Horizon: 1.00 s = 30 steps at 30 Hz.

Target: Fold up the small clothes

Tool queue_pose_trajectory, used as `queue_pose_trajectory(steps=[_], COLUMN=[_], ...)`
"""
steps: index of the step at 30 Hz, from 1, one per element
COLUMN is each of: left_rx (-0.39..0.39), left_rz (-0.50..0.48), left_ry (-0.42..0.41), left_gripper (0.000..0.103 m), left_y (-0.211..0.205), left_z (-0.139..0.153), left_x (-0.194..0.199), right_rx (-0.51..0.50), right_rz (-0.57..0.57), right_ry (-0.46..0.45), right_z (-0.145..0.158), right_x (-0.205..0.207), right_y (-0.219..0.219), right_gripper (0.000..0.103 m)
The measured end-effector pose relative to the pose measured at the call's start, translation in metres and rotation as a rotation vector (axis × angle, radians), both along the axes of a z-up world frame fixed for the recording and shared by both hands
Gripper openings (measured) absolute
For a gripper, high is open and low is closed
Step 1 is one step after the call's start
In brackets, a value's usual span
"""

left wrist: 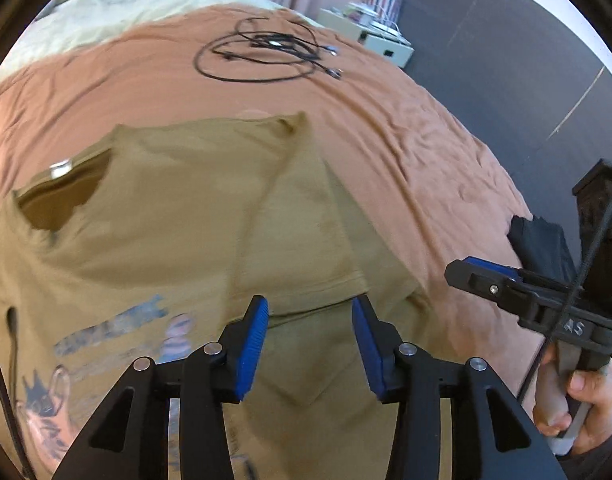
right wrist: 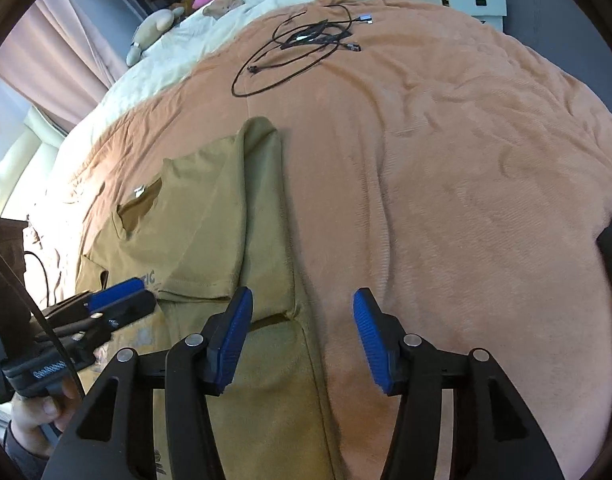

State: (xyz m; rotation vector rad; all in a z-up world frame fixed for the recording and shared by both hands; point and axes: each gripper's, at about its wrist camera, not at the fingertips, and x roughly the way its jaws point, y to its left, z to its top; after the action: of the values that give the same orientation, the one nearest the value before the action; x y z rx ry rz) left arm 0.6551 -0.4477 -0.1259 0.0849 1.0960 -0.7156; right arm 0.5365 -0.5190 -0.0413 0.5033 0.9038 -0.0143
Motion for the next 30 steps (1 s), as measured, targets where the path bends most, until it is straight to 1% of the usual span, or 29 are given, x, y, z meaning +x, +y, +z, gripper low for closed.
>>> queue_pose_trajectory(steps=[5,9,10,11,12,13,14,15,16,18,20,22,25,30], left_rx=[0.001,0.034,0.040,0.047,0.059,0.070,0.063,0.037,0.023,0.019,0.004,0.008,0.000,0.007], left_rz=[-0.027,-0.057,-0.066,-0.071,-0.069,-0.066,-0.064,-0.062,-0.061,-0.050,-0.025,0.012,0.052,0.108], left_ry=[0.021,0.012,0.018,0.015,-0.009,-0.019,-0.009,-0.003,-0.018,-0.040,-0.034,-0.053,-0.057,-0.071], left_gripper=[0.046,0.046,0.044,0.040,0.020,0.003,0.003,0.003,0.003,0.003,0.003,0.003,0.003,0.003], left_y=[-0.027,-0.049,-0.052,-0.053,-0.053,-0.052,-0.049,-0.044,-0.039,-0.030,-0.019,-0.006,0.012,0.034], left_z=[-0.014,-0.026,-0.029,-0.032,-0.031,-0.030,-0.029,-0.025,-0.018,-0.008,-0.001,0.008,0.014,0.015], left_x=[0.003,0.002,0.002,0.002,0.002,0.003,0.005,0.008,0.009,0.013,0.021,0.031,0.045,0.064], right_rx=[0.008,0.033,0.036,0.039,0.043,0.044,0.044,0.042,0.041,0.037,0.032,0.026,0.021,0.009], right_rz=[-0.001,-0.008,-0.010,-0.011,-0.011,-0.009,-0.008,-0.005,0.000,0.009,0.017,0.021,0.031,0.057], right_ry=[-0.004,-0.007,-0.009,-0.009,-0.011,-0.011,-0.011,-0.011,-0.011,-0.011,-0.012,-0.012,-0.013,-0.010], right_z=[-0.003,-0.005,-0.005,-0.005,-0.005,-0.005,-0.005,-0.005,-0.005,-0.004,-0.002,0.000,0.002,0.003], right_x=[-0.006,-0.012,-0.012,-0.012,-0.013,-0.012,-0.012,-0.012,-0.011,-0.007,-0.001,0.004,0.016,0.036], right_y=[-0.008,-0.020,-0.021,-0.021,-0.022,-0.021,-0.021,-0.020,-0.020,-0.017,-0.013,-0.009,-0.005,0.002], right_gripper=[0.050,0.050,0.050,0.050,0.050,0.050,0.050,0.050,0.050,0.050,0.050,0.050,0.050,0.050])
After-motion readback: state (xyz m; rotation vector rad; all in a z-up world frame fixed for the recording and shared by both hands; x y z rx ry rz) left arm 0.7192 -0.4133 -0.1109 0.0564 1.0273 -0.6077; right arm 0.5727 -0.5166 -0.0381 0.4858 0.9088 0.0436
